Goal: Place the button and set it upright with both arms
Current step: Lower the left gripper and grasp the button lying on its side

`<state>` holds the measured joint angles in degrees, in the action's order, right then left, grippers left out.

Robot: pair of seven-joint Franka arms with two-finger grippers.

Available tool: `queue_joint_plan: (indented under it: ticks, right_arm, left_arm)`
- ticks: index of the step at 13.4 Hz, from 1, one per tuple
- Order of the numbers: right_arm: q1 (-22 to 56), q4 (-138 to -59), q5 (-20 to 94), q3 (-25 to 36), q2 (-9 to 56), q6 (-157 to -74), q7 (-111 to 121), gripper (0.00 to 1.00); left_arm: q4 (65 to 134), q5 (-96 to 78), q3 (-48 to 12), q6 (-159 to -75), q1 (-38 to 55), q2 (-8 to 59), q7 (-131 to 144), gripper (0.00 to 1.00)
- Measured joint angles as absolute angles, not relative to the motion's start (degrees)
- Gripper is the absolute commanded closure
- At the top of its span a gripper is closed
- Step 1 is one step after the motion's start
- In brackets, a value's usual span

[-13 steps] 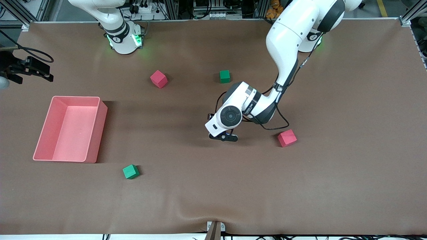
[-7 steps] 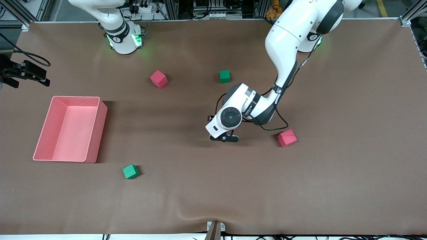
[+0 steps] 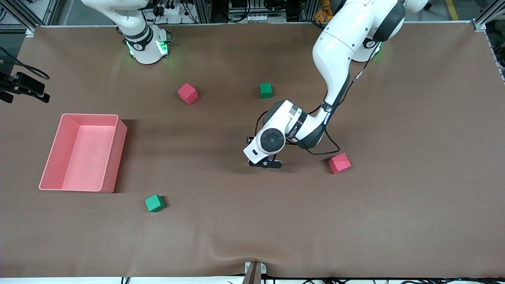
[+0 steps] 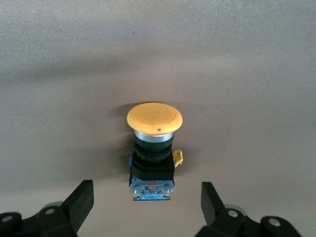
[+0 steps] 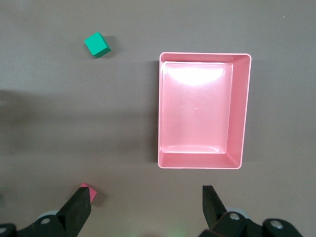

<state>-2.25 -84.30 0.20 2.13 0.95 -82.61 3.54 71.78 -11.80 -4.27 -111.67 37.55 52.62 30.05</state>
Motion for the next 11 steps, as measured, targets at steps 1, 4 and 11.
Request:
queue_joint_plan:
  ticks: [1, 4, 11]
  right_arm:
    - [-2.4, -84.3, 0.2, 2.2, 1.0, -82.3, 3.6, 0.0]
    - [-2.7, -84.5, 0.2, 2.2, 1.5, -81.8, 3.6, 0.0]
    - [-2.9, -84.2, 0.3, 2.1, 1.7, -82.6, 3.6, 0.0]
  left_arm:
    - [71.8, -11.8, -4.3, -111.7, 37.6, 52.6, 30.1, 0.15]
    - [72.0, -11.8, -4.3, -111.7, 37.7, 52.7, 30.1, 0.16]
    - [72.1, -11.8, -4.3, -111.7, 37.7, 53.7, 30.1, 0.37]
